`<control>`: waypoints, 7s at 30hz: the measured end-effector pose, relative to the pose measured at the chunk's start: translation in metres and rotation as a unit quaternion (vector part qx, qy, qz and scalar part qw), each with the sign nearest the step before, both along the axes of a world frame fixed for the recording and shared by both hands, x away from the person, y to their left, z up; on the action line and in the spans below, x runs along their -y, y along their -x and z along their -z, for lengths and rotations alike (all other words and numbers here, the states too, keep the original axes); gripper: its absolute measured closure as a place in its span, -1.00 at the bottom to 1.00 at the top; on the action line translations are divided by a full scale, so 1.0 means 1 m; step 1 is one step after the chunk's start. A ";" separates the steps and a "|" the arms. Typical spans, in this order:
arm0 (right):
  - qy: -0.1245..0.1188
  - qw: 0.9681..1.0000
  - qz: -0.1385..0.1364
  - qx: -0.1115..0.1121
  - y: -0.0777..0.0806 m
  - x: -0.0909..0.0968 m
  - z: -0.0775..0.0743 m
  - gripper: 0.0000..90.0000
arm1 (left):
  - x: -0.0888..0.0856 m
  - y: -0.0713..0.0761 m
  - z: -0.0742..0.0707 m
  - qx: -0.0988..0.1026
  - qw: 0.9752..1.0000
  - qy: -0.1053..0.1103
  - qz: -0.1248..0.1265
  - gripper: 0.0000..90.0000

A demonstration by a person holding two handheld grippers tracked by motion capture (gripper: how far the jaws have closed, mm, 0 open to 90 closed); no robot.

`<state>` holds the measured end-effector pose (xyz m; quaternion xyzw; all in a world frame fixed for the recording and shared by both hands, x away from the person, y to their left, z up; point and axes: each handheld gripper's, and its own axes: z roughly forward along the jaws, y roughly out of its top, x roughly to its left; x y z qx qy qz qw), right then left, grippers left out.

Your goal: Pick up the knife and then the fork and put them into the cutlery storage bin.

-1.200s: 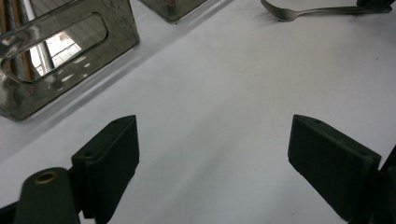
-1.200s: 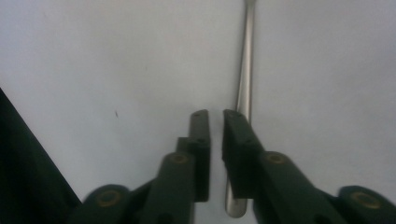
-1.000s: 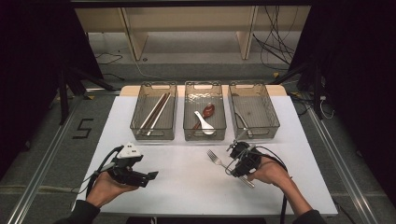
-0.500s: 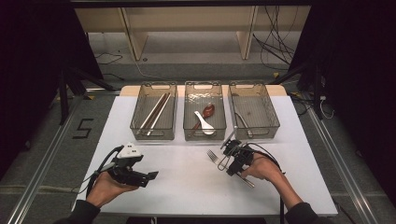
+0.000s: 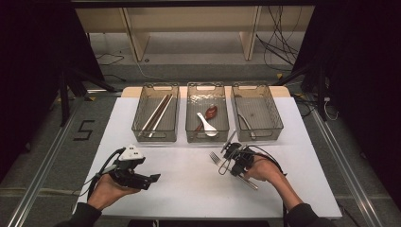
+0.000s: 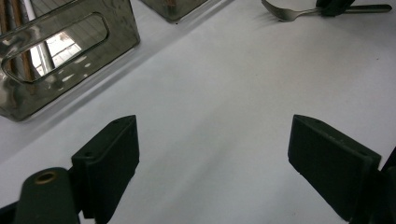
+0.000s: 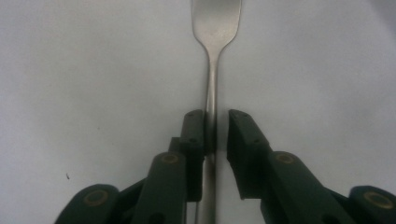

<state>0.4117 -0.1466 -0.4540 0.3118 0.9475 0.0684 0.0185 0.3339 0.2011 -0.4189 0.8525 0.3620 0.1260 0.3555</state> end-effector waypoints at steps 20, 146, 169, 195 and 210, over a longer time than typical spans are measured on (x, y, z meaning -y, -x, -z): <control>-0.010 1.000 -0.010 -0.002 0.001 0.007 -0.007 0.89 | -0.002 -0.001 0.001 -0.002 1.000 0.003 -0.004 -0.64; -0.203 0.950 0.183 0.153 -0.084 0.061 -0.085 -0.14 | -0.005 0.001 -0.006 0.009 0.999 0.046 -0.013 -0.65; -0.304 0.925 0.148 0.174 0.006 0.062 -0.061 -0.30 | -0.006 -0.002 -0.008 0.008 0.998 0.064 -0.021 -0.65; -0.345 0.905 0.117 0.221 0.059 0.063 -0.047 -0.38 | -0.005 0.003 -0.009 0.007 0.996 0.089 -0.017 -0.65; -0.358 0.894 0.141 0.229 0.076 0.077 -0.042 -0.54 | -0.005 0.006 -0.009 0.010 0.995 0.096 -0.012 -0.65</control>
